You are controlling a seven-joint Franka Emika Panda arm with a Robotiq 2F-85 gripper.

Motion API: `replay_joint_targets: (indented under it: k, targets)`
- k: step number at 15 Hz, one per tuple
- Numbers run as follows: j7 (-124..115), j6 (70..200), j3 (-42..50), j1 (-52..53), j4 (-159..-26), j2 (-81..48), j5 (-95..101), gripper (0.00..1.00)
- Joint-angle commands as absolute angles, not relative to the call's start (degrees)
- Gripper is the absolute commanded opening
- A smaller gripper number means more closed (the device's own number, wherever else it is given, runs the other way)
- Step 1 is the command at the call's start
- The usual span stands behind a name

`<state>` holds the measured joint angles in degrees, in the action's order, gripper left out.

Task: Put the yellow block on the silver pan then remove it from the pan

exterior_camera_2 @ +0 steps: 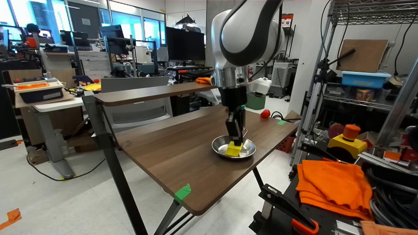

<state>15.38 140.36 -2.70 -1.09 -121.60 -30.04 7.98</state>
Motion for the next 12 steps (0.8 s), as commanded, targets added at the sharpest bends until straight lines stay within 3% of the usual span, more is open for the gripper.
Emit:
replay_joint_targets:
  k: [1, 3, 4, 6, 12]
  targets:
    - [15.49, 138.84, -2.41, -0.92, -119.84, -31.36, 8.40, 0.00]
    - [15.50, 138.77, -2.37, -0.96, -119.75, -31.44, 8.37, 0.04]
    - [15.52, 138.70, -2.36, -0.95, -119.71, -31.40, 8.41, 0.26]
    - [15.41, 138.57, -2.26, -0.82, -119.67, -31.30, 8.60, 0.30]
    - [14.59, 137.67, -2.18, -0.03, -120.17, -30.13, 9.03, 0.71]
